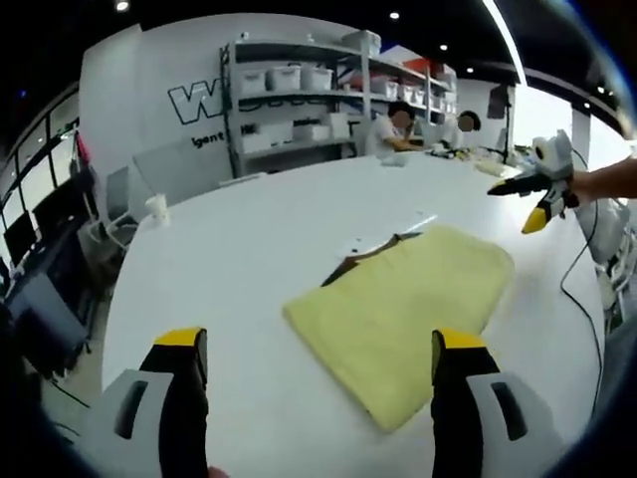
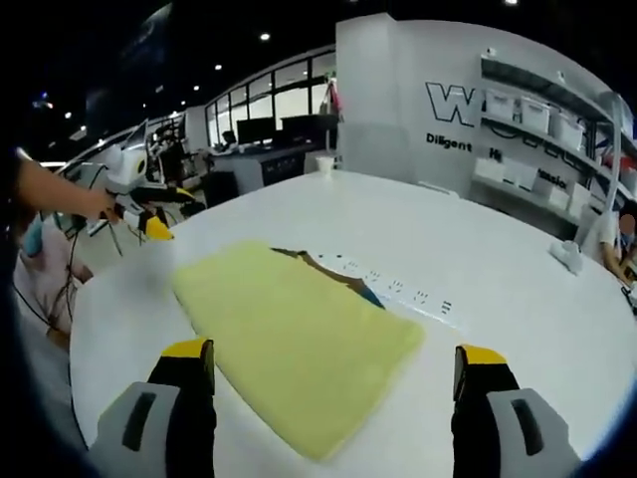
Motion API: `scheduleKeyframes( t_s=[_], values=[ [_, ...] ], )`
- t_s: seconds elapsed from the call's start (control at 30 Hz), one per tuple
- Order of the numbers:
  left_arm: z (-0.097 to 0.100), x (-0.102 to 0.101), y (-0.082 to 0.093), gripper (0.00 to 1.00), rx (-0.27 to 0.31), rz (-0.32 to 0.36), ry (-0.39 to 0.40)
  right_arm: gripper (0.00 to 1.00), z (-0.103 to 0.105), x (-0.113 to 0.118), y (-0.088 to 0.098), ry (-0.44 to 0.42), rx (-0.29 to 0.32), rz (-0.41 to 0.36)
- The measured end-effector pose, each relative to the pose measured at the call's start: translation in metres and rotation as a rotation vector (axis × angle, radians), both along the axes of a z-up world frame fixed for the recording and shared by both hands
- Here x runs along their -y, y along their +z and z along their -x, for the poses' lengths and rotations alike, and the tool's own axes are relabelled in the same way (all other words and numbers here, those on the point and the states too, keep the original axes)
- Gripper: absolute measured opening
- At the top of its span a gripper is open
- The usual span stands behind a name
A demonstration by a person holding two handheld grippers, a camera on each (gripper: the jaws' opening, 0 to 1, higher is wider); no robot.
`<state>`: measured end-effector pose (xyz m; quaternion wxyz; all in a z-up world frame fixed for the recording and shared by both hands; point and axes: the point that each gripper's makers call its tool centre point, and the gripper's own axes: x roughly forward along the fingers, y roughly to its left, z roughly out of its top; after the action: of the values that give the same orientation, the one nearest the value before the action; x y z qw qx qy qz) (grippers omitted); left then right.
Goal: Fold the garment on the visible template until the final outline fits inside the template.
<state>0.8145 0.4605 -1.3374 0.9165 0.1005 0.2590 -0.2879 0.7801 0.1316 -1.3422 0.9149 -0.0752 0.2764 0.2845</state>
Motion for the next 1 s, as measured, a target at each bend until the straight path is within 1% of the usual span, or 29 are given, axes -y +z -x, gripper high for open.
scheduleKeyframes(
  t_s=[0.37, 0.6, 0.77, 0.87, 0.93, 1.0],
  values=[
    [0.026, -0.002, 0.008, 0.97, -0.008, 0.002, 0.007, 0.99, 0.019, -0.004, 0.015, 0.003, 0.017, -0.008],
    [0.041, -0.005, 0.011, 0.98, -0.007, -0.001, 0.009, 0.99, 0.036, -0.007, 0.015, 0.005, 0.016, -0.011],
    [0.054, -0.007, 0.004, 0.98, -0.014, -0.008, 0.007, 0.99, 0.050, -0.006, 0.007, -0.003, 0.002, -0.012],
    [0.061, -0.009, -0.006, 0.97, -0.032, -0.008, 0.011, 0.99, 0.057, -0.004, 0.001, -0.005, -0.007, -0.005],
    [0.066, -0.009, -0.014, 0.96, -0.047, -0.010, 0.011, 0.96, 0.061, -0.002, -0.005, -0.003, -0.014, -0.002],
    [0.072, -0.009, -0.024, 0.95, -0.065, -0.019, 0.008, 0.90, 0.065, 0.001, -0.010, -0.004, -0.026, 0.007]
  ],
)
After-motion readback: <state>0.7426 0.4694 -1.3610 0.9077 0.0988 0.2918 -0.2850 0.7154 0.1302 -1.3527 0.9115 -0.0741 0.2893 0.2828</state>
